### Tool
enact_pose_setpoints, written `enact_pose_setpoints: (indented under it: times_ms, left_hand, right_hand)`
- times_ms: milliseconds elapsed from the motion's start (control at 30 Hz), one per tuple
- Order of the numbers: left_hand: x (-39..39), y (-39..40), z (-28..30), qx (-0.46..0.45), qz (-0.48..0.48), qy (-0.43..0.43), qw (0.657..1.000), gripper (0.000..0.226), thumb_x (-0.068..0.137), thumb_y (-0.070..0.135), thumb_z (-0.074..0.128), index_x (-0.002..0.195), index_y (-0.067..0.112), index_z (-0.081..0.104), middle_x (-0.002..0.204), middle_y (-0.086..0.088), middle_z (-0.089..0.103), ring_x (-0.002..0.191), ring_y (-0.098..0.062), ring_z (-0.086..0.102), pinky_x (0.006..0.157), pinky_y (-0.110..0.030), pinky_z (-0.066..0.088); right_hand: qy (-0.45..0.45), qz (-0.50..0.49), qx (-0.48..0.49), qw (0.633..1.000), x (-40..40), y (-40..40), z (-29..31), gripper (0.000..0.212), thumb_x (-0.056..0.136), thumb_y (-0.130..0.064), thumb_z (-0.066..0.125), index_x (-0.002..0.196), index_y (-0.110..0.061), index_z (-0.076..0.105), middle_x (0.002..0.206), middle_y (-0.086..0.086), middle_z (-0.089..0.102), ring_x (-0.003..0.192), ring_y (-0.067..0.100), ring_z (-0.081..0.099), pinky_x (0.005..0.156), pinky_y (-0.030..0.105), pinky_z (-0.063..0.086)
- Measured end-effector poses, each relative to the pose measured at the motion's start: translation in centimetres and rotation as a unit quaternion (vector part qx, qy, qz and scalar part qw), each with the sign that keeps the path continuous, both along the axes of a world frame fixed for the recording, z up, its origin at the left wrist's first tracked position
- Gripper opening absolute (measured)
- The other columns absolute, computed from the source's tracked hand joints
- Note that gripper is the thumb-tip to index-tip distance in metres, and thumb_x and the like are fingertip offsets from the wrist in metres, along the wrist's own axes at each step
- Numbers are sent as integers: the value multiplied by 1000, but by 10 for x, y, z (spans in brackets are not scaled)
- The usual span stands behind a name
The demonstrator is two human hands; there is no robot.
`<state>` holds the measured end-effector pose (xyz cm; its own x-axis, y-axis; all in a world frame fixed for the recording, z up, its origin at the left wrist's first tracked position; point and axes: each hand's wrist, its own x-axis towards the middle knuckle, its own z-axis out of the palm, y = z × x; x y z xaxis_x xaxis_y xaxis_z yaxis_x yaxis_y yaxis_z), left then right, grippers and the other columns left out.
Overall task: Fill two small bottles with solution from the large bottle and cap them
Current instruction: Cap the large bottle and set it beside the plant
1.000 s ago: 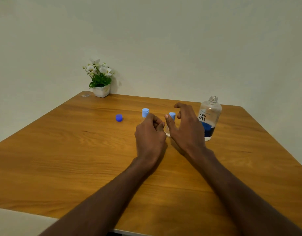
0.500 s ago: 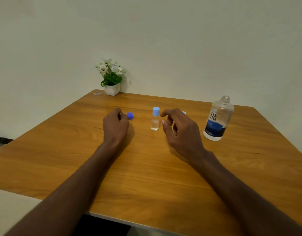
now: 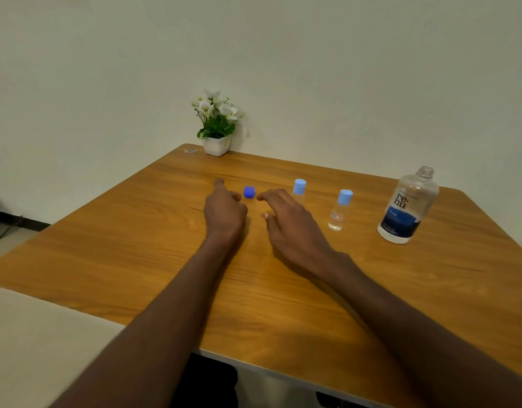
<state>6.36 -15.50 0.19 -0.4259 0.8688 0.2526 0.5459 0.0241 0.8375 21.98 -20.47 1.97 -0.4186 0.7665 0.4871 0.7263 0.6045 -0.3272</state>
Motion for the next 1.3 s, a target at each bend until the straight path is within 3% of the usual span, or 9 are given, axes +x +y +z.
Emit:
enact_pose_setpoints:
  times_ms: [200,333,433,533,667,900,1033,1167,1300]
  left_hand:
    - [-2,2,-3,17,11,1,1000,75,87,-5,67,154,4,36,121,-8,72,113,-22,67,86,-28,49]
    - [-3,6,-2,14,13,-3,1000,72,88,-4,69,153,6,39,118,-6,71,110,-20,67,81,-24,45]
    - [-2,6,0,5,18,6,1000,72,88,-4,70,153,7,41,114,-3,72,97,-12,63,75,-23,41]
    - [1,6,0,6,21,9,1000,67,90,-2,68,151,8,45,111,-1,71,88,-8,57,73,-24,42]
    - [1,3,0,17,-2,5,1000,54,91,0,66,143,10,55,114,-4,72,97,-13,65,74,-18,45]
    - [3,-5,6,68,16,-65,995,30,98,3,58,125,11,66,81,6,65,77,-6,62,63,-15,44]
    - [9,-19,12,160,-1,-71,985,18,101,10,57,112,14,71,82,12,68,81,-2,67,71,-20,53]
    - [17,-32,14,248,-60,-54,965,12,98,16,62,107,17,70,82,10,72,80,-5,68,68,-20,50]
    - [39,-43,21,308,-107,-38,945,14,98,18,66,111,17,68,88,6,71,85,-13,68,64,-31,50]
  right_hand:
    - [-73,-67,-58,993,-47,45,4,69,94,-2,59,157,-11,34,167,9,26,132,35,55,100,44,52]
    - [-122,-88,-58,987,-59,76,4,55,98,-8,61,150,-12,45,149,14,48,124,33,57,98,44,52]
    - [-132,-84,-57,986,-58,87,4,36,96,-7,63,132,-11,61,126,11,61,112,28,59,92,41,52]
    - [-100,-89,-26,991,-56,83,0,23,94,-7,66,116,-13,66,113,8,66,99,23,60,85,39,53]
    - [-35,-93,-31,995,-53,72,-3,18,92,-12,71,110,-13,68,105,5,70,92,19,63,82,36,56]
    - [71,-88,-45,993,-43,43,-9,29,89,-17,74,118,-17,68,107,2,73,93,16,66,85,38,59]
    - [141,-78,44,986,-31,19,-5,33,89,-22,76,121,-21,71,111,-5,74,91,5,64,87,33,59]
    - [212,-36,186,959,-7,2,20,32,97,-26,69,127,-16,69,116,-2,69,69,8,58,64,28,53]
    - [252,-41,264,930,30,-3,41,34,102,-21,63,134,-8,64,116,8,60,76,11,57,63,25,53]
